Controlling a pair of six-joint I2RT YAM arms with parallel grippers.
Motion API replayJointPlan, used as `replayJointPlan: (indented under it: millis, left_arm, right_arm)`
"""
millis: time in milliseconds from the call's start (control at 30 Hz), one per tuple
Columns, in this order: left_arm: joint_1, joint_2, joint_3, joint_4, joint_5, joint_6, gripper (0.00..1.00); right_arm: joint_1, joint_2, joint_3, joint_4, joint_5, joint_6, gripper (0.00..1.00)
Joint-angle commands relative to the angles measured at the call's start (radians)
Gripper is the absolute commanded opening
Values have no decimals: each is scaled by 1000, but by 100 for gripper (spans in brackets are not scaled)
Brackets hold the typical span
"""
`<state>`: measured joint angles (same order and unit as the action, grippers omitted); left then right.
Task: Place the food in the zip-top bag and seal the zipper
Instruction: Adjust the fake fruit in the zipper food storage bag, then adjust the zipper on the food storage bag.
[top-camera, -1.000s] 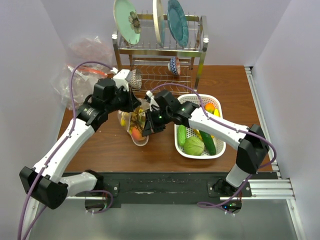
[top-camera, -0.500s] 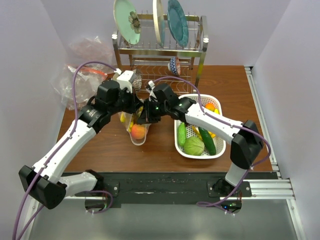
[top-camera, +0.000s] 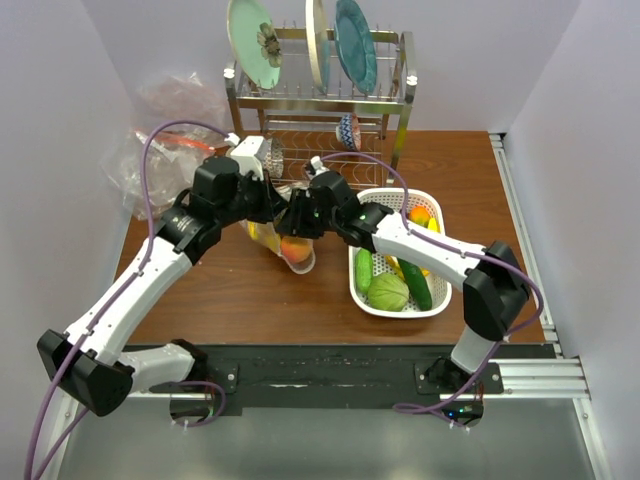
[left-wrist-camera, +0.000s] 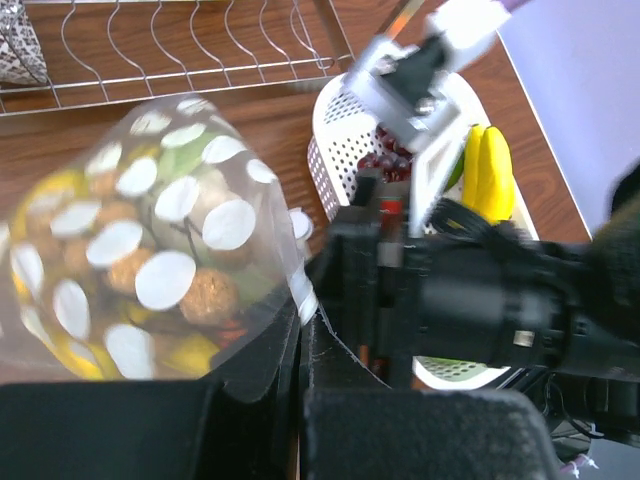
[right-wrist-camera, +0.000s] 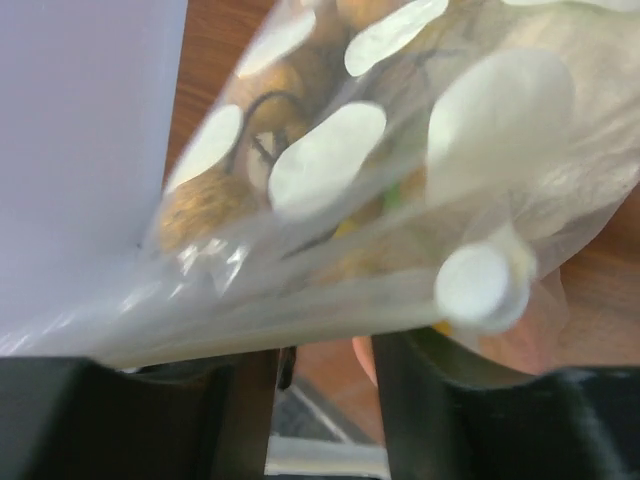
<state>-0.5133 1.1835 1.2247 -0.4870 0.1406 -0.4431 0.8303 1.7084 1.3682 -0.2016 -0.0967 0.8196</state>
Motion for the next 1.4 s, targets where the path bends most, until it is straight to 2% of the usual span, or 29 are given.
replayJointPlan:
  millis: [0,400,567,767,833,1033,1067,1200,1300,1367]
  left_arm:
    - [-8,10,58,61,13,-31,0]
    - [-4,42,64,53,24,-19,0]
    - [-4,28,64,45,30,-16,0]
    - [-4,28,81,24,21,-8,0]
    - [-4,25,96,8,-5,1,0]
    - [-5,16,110,-22,-27,12,0]
    - [-4,16,110,-24,-27,14,0]
    - [-4,8,108,-28,-27,12,0]
    - [-5,5,107,-32,-32,15,0]
    - [-4,5,104,-30,-30,15,0]
  right_arm:
    - [-10,-122,-17,30,37,-66,50]
    - [-8,-384,-35,-306,90,-367,49]
    - [-8,-426,-80,-393,95,-451,48]
    - [-8,-405,-161,-342,32,-432,47]
    - [-8,-394,-182,-309,8,-412,50]
    - [-7,-314,-187,-260,-24,-401,50]
    - [-7,-300,-189,-259,-23,-401,49]
    - [-7,-296,-187,-282,15,-390,28]
    - [-7,-331,-199,-274,22,-382,28]
    - [-7,-343,-205,-272,25,-382,19]
